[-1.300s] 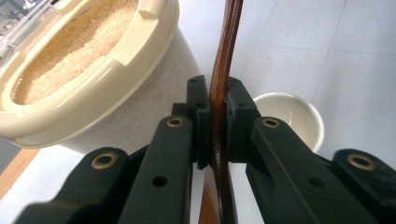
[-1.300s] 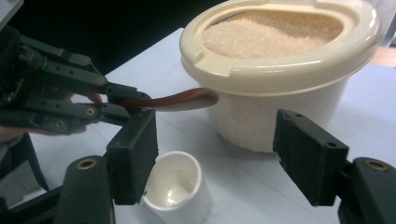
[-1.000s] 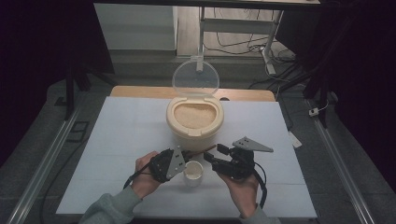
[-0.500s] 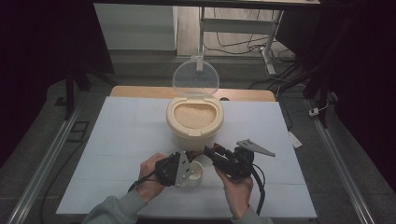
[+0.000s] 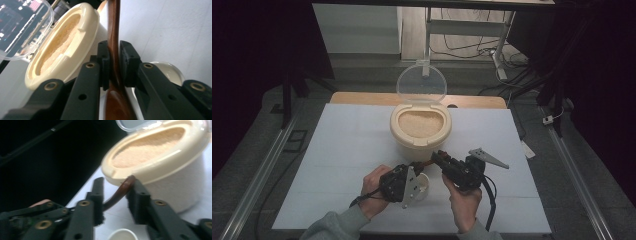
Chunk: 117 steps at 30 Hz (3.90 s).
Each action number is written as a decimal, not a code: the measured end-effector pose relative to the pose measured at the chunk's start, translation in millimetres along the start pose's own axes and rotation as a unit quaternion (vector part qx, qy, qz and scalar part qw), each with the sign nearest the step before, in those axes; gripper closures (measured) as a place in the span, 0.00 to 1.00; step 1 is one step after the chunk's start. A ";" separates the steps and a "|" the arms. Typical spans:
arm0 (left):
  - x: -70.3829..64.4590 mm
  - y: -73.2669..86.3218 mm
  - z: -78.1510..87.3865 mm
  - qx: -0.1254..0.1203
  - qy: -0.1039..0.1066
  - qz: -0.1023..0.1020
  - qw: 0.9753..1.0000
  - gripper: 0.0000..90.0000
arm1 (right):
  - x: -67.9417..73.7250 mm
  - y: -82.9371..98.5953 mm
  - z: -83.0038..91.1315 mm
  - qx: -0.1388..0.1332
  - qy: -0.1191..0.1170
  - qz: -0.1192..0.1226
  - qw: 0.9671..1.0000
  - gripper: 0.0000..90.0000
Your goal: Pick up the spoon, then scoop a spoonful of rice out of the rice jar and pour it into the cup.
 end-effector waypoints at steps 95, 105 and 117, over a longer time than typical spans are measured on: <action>39.0 176.4 62.2 0.083 0.153 0.347 0.922 0.15 | -37.9 -123.4 -21.0 -0.123 0.068 0.161 0.977 0.93; 38.7 175.6 61.5 0.082 0.155 0.348 0.921 0.15 | -29.0 -107.4 -47.5 -0.081 0.116 0.257 0.956 0.93; 38.7 174.6 61.2 0.083 0.157 0.347 0.921 0.16 | -55.2 -96.8 -57.8 -0.060 0.099 0.132 0.984 0.93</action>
Point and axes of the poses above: each handheld gripper's, and its own axes: z roughly backward along the jaws, y roughly out of its underside, x roughly to its left, the point moved 2 cm from there along -z, roughly forward along the jaws, and after that the axes turned 2 degrees about y, right-handed, at the moved point
